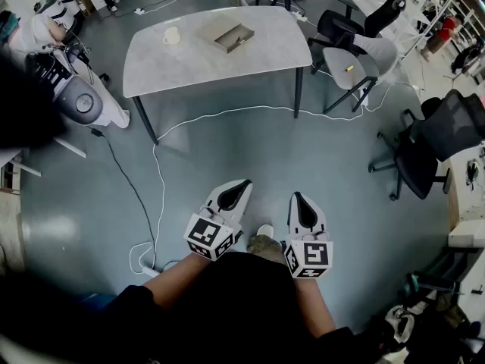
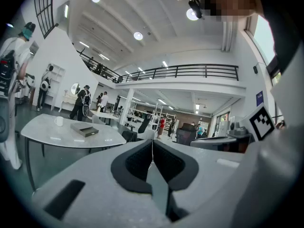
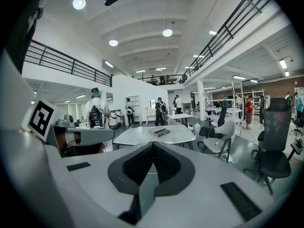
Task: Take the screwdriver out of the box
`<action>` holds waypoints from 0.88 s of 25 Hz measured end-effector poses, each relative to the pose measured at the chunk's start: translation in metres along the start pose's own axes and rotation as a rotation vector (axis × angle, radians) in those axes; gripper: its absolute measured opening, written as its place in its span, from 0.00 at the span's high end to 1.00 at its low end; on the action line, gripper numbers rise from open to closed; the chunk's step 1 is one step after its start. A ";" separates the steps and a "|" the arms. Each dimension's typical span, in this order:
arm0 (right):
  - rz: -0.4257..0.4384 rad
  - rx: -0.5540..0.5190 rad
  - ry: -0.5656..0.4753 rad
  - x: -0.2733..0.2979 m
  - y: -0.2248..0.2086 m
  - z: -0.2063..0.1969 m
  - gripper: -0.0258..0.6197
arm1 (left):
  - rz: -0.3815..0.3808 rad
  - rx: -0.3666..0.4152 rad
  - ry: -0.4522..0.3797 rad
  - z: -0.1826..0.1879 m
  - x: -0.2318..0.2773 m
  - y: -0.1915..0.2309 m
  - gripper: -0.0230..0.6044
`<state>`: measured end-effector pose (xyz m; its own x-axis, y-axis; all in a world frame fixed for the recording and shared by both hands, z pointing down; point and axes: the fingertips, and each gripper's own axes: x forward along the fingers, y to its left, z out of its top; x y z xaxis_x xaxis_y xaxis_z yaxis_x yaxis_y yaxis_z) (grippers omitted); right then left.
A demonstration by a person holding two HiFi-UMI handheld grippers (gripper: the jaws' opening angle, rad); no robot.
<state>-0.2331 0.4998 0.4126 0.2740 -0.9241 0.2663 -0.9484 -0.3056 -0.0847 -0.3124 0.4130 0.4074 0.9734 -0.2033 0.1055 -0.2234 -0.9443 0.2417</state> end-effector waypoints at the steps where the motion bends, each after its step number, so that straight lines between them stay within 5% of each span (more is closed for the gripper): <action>1: 0.005 -0.003 -0.002 0.000 -0.004 0.001 0.94 | 0.001 0.001 0.000 0.000 0.004 -0.003 0.94; 22: 0.105 0.025 -0.006 -0.003 -0.079 -0.015 0.94 | 0.126 -0.013 -0.016 -0.019 0.057 -0.036 0.94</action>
<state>-0.1617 0.5299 0.4333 0.1747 -0.9527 0.2488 -0.9675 -0.2129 -0.1361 -0.2498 0.4403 0.4234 0.9384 -0.3239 0.1205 -0.3442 -0.9078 0.2396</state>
